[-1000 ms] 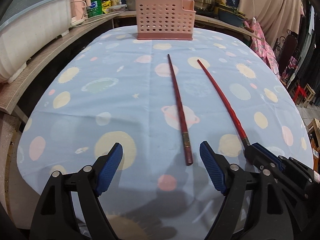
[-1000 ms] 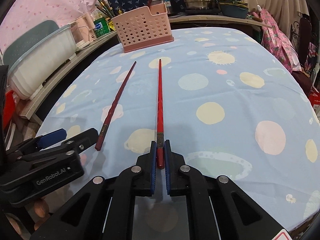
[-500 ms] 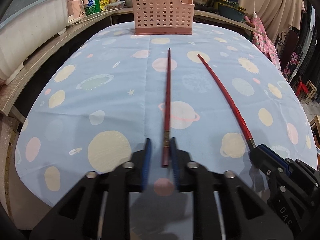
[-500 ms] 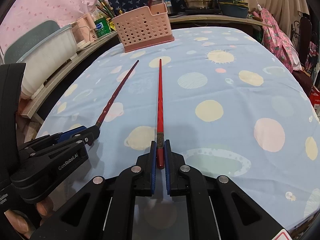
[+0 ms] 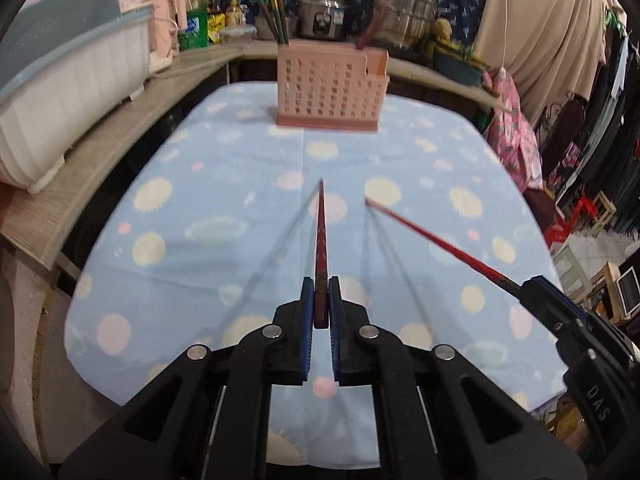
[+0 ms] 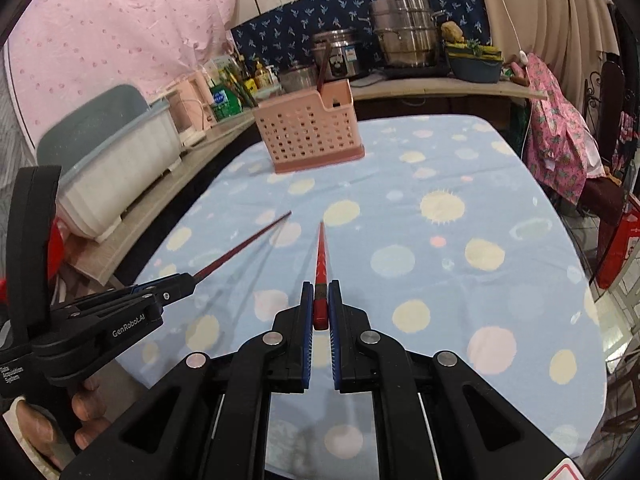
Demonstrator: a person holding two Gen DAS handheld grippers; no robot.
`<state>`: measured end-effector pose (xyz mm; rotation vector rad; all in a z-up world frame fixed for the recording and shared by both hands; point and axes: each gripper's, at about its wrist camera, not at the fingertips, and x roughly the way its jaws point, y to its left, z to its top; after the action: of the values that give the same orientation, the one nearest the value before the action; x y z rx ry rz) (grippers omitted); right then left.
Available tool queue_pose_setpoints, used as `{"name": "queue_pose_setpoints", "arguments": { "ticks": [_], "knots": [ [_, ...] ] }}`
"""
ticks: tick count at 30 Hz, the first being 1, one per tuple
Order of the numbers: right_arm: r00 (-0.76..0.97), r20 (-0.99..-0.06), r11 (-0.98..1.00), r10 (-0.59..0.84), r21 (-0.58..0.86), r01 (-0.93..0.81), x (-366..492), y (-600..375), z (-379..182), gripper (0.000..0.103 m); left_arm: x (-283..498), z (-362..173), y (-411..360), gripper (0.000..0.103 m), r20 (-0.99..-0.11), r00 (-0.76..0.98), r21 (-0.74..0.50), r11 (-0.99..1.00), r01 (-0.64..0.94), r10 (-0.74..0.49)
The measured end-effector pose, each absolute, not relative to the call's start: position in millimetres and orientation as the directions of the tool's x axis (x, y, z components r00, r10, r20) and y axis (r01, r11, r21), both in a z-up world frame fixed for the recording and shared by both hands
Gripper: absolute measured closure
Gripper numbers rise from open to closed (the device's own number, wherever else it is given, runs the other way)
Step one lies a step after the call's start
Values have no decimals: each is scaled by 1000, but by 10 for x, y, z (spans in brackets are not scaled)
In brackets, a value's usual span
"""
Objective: Organize utensils
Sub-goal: 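Lift both red chopsticks up over the pink basket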
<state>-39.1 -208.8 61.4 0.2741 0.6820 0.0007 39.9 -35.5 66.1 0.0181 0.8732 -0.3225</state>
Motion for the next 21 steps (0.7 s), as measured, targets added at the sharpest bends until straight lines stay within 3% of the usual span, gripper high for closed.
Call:
{"name": "queue_pose_setpoints", "arguments": {
  "ticks": [7,21],
  "knots": [
    [845,-527,959,89,276,71,-99,-2258,1155,96,702,1218,-309,96,-689,660,-154,950,273,-301],
    [897,-432,965,94,262,26,855,-2442,1694,96,1616,1830,-472,96,-630,707,-175,946,274,-322]
  ]
}}
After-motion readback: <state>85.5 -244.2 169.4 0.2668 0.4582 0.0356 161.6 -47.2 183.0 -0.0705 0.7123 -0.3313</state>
